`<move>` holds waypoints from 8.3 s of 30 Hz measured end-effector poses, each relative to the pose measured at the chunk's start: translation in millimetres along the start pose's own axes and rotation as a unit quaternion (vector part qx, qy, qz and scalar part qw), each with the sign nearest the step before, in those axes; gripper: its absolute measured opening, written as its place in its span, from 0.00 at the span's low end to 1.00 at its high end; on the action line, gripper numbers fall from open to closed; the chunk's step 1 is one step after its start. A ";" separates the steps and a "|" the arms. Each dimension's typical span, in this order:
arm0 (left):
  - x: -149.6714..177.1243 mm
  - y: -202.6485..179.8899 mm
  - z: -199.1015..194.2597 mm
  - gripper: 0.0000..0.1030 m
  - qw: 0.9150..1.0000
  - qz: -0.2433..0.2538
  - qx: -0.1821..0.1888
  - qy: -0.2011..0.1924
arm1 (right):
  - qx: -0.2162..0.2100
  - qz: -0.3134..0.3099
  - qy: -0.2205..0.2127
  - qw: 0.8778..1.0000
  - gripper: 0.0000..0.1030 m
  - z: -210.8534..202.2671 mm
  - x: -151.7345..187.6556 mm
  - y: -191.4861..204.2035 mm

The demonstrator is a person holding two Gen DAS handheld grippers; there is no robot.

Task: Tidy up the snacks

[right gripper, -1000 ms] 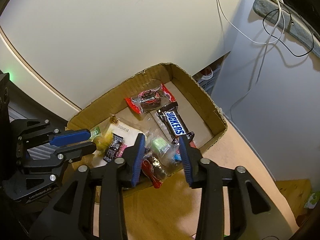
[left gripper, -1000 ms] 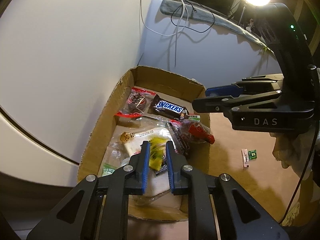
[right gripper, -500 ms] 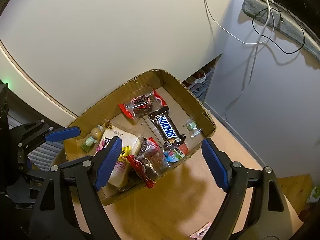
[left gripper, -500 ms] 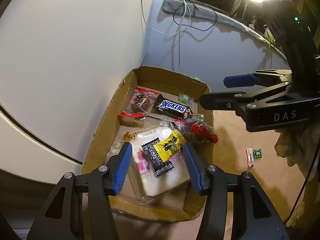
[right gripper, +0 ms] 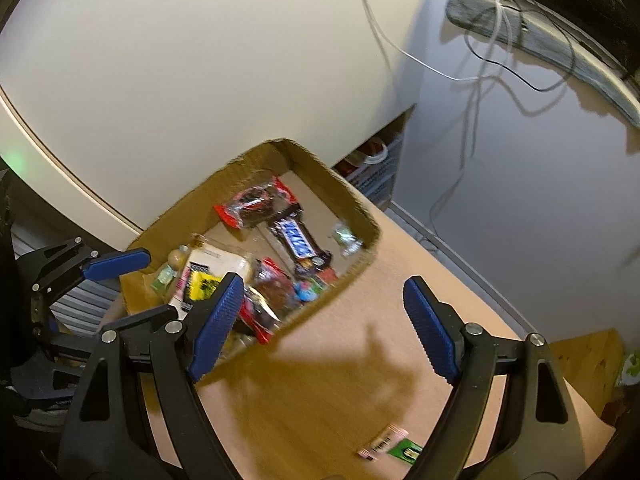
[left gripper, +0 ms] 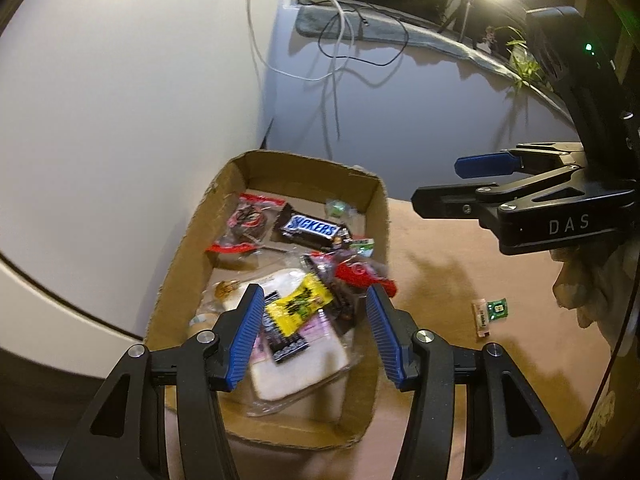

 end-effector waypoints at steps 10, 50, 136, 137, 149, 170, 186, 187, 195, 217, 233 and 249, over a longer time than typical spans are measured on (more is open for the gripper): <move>0.9 -36.9 8.8 0.51 0.999 0.025 0.027 0.007 | 0.030 0.051 0.014 0.998 0.82 -15.5 41.8 -56.8; 68.4 -181.6 95.4 0.31 0.982 0.046 0.129 0.130 | -0.005 -0.108 0.122 0.987 0.43 22.9 192.0 -84.7; -1.3 20.1 -0.5 0.17 0.999 -0.043 -0.002 0.000 | -0.018 -0.106 0.038 0.994 0.22 28.6 -3.9 49.5; -1.6 21.8 -0.8 0.17 0.999 -0.044 -0.003 -0.001 | -0.018 -0.106 0.039 0.993 0.22 29.4 -4.7 50.4; -4.2 35.0 -3.5 0.18 0.999 -0.052 -0.014 -0.002 | -0.014 -0.115 0.039 0.992 0.23 34.0 -14.7 58.9; -1.7 42.3 -4.5 0.63 0.997 -0.057 -0.048 0.004 | 0.006 -0.106 0.025 0.994 0.78 29.8 -17.6 45.1; 2.9 46.8 -12.8 0.67 0.995 -0.074 -0.064 0.001 | 0.006 -0.047 0.008 0.999 0.78 17.1 -4.6 35.0; 2.5 46.5 -13.8 0.67 0.995 -0.073 -0.065 -0.001 | 0.006 -0.044 0.006 0.999 0.78 16.4 -3.7 35.1; 2.4 42.7 -26.4 0.67 0.994 -0.072 -0.078 -0.017 | 0.017 -0.023 -0.012 1.000 0.78 1.2 5.1 34.8; 3.1 39.8 -58.5 0.68 0.987 -0.093 -0.117 -0.054 | 0.047 -0.015 -0.035 0.998 0.78 -29.5 24.9 39.4; 1.1 33.8 -65.6 0.75 0.987 -0.087 -0.122 -0.062 | 0.048 -0.014 -0.037 0.998 0.78 -35.0 26.1 40.2; 2.8 29.6 -72.6 0.75 0.987 -0.085 -0.122 -0.068 | 0.050 -0.012 -0.040 0.998 0.78 -41.8 28.0 42.2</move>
Point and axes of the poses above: each gripper's, at about its wrist camera, not at the fingertips, and z roughly the way its jaws point, y to its left, x to its underside, the point moved 7 cm from there along z, roughly the way its jaws point
